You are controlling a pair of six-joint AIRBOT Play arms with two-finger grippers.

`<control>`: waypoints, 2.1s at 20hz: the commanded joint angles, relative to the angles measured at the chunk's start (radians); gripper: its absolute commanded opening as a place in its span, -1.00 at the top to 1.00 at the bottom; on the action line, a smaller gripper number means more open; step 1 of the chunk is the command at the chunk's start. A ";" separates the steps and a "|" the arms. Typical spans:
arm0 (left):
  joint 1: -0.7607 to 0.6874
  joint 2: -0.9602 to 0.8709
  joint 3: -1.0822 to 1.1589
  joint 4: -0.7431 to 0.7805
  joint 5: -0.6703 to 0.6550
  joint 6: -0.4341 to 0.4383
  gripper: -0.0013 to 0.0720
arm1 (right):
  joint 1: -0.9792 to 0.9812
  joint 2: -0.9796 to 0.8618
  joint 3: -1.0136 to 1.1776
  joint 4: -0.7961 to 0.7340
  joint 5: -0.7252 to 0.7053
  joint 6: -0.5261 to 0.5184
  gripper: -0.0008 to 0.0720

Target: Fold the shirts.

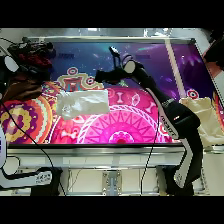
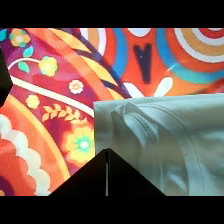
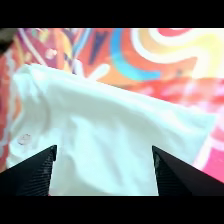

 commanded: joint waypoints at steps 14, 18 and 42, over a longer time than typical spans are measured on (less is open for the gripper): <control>0.001 0.000 -0.004 0.000 0.048 0.000 0.93 | -0.021 -0.249 -0.061 0.512 0.178 -0.206 0.36; 0.001 0.000 -0.004 0.001 0.048 0.000 0.93 | -0.043 -0.244 0.101 0.503 0.250 -0.196 0.92; -0.003 0.000 -0.004 0.003 0.047 -0.001 0.93 | -1.190 0.418 -0.038 -0.307 0.658 -0.111 0.92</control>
